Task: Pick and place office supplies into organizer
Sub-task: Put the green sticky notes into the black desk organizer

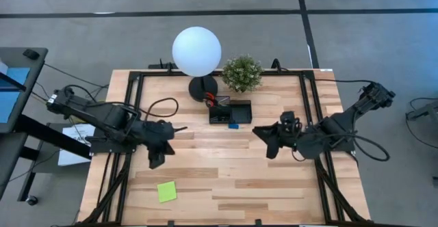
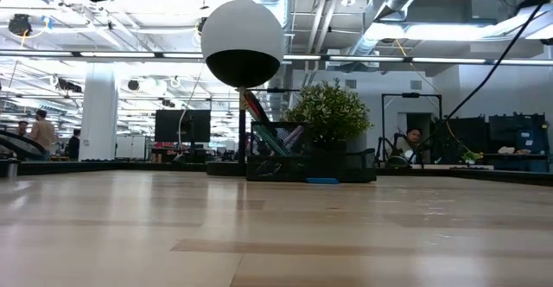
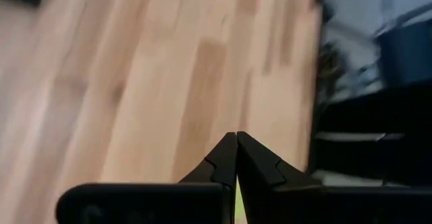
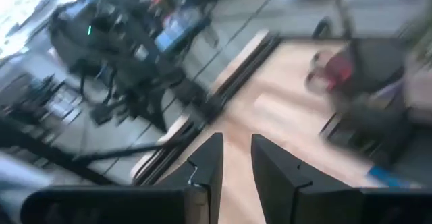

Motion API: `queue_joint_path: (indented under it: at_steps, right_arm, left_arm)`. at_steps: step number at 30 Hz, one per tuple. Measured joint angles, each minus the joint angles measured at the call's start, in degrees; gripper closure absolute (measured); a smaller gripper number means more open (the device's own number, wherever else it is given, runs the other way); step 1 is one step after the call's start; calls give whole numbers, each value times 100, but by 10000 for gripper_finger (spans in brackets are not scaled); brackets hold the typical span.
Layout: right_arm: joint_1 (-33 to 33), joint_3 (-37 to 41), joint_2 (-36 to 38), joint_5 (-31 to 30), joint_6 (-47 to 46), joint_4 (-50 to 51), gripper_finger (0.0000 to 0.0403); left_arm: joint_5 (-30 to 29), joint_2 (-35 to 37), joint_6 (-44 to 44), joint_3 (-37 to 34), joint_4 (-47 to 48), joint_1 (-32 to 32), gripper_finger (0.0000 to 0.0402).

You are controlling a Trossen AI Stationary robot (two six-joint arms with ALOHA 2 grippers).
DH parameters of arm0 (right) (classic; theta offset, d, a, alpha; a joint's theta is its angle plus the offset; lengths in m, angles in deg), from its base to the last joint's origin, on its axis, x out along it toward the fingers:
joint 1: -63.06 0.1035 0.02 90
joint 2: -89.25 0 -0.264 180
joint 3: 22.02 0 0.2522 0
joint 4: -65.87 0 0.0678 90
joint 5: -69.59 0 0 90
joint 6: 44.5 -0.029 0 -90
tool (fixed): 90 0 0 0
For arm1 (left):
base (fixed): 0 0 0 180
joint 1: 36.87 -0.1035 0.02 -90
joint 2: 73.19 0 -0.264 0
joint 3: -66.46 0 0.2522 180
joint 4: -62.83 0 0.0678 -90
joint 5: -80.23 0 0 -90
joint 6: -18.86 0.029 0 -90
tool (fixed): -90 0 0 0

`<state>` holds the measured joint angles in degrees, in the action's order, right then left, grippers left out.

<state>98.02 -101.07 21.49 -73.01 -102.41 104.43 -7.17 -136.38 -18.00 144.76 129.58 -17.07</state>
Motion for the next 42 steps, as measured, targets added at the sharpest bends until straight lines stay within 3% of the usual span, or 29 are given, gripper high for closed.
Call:
queue_joint_path:
  at_steps: [3, 10, 15, 19, 24, 29, 36, 42]
  right_arm:
    - [-94, 0, -4, 493, -314, -15, 333]
    - [-388, -6, -290, 858, -1145, -472, 333]
    - [-750, -7, -523, 1586, -1006, -645, 333]
    - [-1018, -7, -843, 2353, -105, -649, 332]
    - [-1418, -7, -1280, 3481, 901, -710, 319]
    - [-1771, -7, -1732, 4293, 1430, -547, 275]
    - [-2111, -4, -2381, 4355, 2091, 101, 198]
    - [-2317, -31, -2827, 4603, 1836, 557, 175]
  left_arm:
    - [-18, 13, 101, -111, -748, 2, 401]
    - [-860, 77, 939, 103, -1156, -19, 401]
    - [-1086, 72, 1164, 115, -1097, -55, 401]
    - [-1209, 22, 808, 115, -682, -55, 401]
    - [-1068, 17, 879, -8, -394, -55, 401]
    - [-1055, 17, 820, -17, -397, -55, 383]
    - [-421, -68, 418, -17, -145, -52, 317]
    - [241, -635, 91, -236, 365, 32, 249]
